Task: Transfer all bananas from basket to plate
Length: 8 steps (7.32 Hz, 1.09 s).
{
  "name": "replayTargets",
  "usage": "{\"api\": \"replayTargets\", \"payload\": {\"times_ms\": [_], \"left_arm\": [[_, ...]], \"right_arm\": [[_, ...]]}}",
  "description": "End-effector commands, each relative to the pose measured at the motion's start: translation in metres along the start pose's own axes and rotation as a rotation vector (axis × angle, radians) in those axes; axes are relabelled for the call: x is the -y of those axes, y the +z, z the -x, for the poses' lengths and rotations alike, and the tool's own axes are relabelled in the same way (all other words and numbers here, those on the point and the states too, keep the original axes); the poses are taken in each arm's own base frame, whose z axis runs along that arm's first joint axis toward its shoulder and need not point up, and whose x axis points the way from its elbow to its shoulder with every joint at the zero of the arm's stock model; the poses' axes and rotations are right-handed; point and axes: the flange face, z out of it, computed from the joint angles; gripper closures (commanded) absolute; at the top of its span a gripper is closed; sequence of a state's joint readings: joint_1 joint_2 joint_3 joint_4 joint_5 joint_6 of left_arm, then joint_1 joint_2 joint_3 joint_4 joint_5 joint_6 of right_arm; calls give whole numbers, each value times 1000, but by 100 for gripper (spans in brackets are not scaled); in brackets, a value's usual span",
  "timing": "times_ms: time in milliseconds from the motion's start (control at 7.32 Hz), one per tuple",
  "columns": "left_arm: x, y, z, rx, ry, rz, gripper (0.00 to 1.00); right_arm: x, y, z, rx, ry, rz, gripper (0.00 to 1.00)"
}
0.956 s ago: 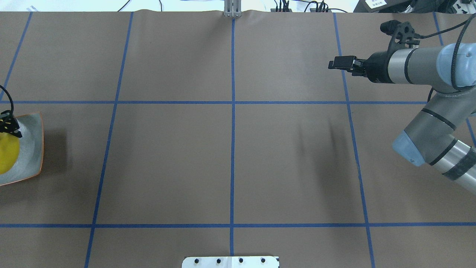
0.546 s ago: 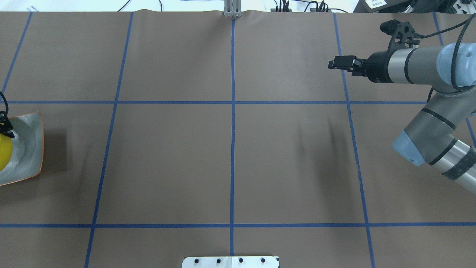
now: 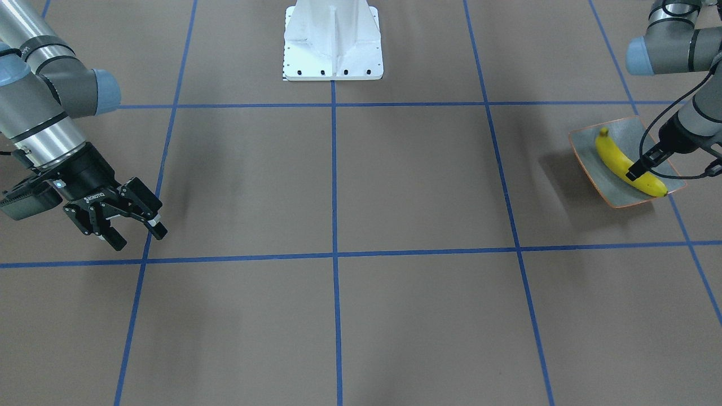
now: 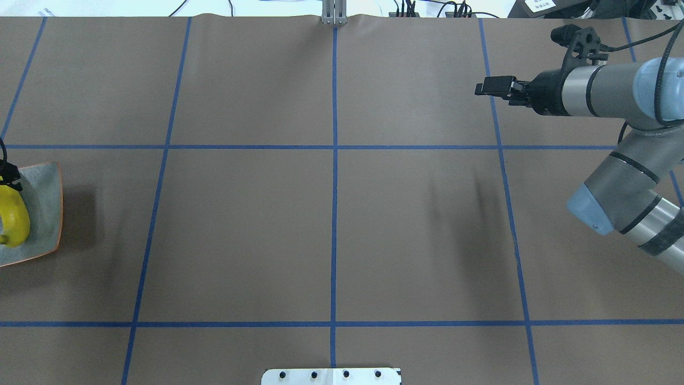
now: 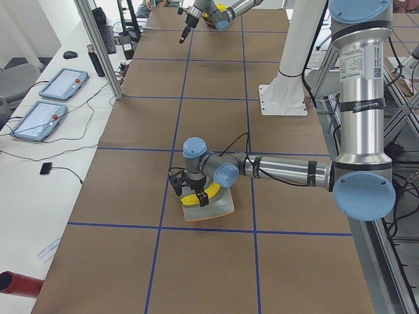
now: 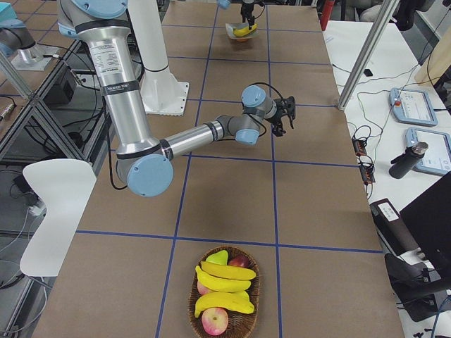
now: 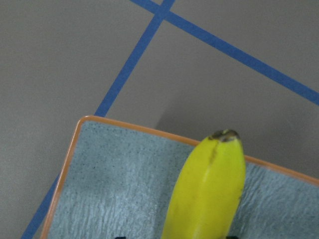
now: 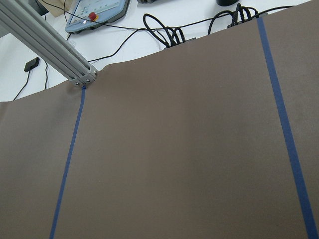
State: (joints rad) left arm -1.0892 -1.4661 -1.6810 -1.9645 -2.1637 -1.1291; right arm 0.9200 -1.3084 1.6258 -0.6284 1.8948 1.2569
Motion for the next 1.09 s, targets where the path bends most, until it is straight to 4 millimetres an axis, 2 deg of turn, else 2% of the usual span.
{"api": "replayTargets", "payload": {"times_ms": [0,137,273,410,546,819,956], "left_arm": [[0,-8,-13,-27,23,1,0],[2,-15,-30,-53,42,-5,0],[3,-28,-48,-91,56,2,0],[5,-45,-60,-125,67,-13,0],[-1,-63,-75,-160,91,-21,0],[2,-99,-106,-251,123,-5,0],[2,-98,-108,-252,120,-4,0]], "right_arm": [[32,-21,-22,-26,16,9,0],[49,-41,-50,-52,4,28,0],[55,-64,-92,-88,-10,40,0],[54,-90,-140,-135,-43,46,0],[53,-116,-186,-180,-64,60,0],[39,-180,-290,-314,-147,99,0],[37,-218,-343,-337,-175,139,0]]}}
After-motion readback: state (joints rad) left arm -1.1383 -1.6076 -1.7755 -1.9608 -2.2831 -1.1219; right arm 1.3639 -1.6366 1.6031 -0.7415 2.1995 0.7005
